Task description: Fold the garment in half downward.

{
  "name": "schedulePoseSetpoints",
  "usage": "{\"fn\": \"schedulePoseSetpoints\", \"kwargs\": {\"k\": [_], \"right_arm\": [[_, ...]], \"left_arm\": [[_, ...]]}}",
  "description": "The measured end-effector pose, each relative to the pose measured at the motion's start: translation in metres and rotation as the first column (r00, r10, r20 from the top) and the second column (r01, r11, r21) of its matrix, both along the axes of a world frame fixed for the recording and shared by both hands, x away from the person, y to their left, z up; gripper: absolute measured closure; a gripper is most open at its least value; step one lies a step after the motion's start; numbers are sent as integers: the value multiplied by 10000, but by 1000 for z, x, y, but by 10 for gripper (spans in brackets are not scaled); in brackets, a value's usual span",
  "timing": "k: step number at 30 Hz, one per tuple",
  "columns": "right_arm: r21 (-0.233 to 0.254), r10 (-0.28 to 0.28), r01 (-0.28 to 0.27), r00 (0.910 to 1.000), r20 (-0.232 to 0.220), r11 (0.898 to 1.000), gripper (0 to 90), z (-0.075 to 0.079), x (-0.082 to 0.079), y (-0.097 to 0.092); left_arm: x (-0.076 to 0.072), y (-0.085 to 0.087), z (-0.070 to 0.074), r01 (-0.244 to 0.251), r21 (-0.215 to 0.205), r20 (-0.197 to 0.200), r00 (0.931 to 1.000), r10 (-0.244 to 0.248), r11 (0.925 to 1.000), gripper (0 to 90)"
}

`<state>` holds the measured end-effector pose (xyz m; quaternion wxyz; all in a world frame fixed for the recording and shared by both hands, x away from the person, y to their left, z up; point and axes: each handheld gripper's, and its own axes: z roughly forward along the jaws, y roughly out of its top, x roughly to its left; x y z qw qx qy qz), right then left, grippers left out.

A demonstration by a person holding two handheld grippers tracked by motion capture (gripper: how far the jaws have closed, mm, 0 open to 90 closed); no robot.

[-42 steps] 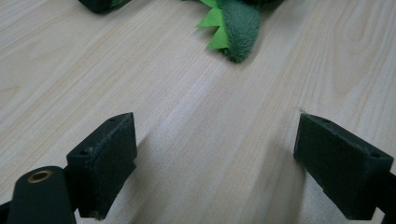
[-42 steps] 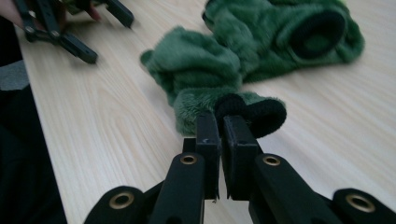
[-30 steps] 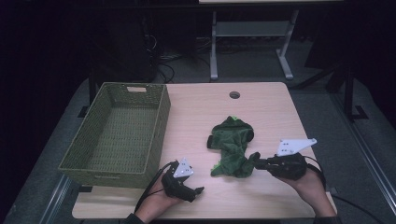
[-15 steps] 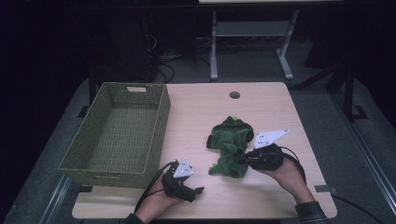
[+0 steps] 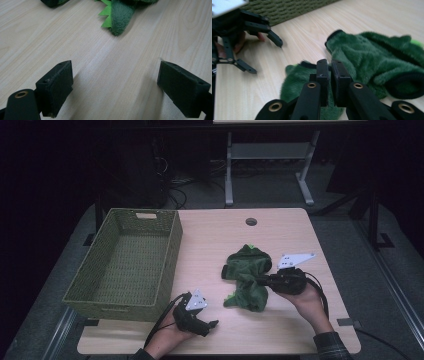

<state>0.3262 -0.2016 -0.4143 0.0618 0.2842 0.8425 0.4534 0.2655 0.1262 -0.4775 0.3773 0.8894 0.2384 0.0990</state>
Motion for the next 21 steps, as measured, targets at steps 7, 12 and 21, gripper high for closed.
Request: {"fn": "schedulePoseSetpoints", "kwargs": {"k": [7, 12, 21], "right_arm": [[-379, 282, -308, 9973, -681, 9988, 824, -25, 8, 17], [-927, 536, -623, 9942, -928, 9937, 880, -36, 9, 32], [-1440, 479, -625, 9936, -1022, 9876, 898, -44, 7, 44]], "left_arm": [[0, 0, 0, 0, -2, 1, 10000, 0, 10000, 126], [0, 0, 0, 0, -4, 0, 10000, 0, 10000, 126], [0, 0, 0, -4, 3, 4, 10000, 4, 10000, 126]]}}
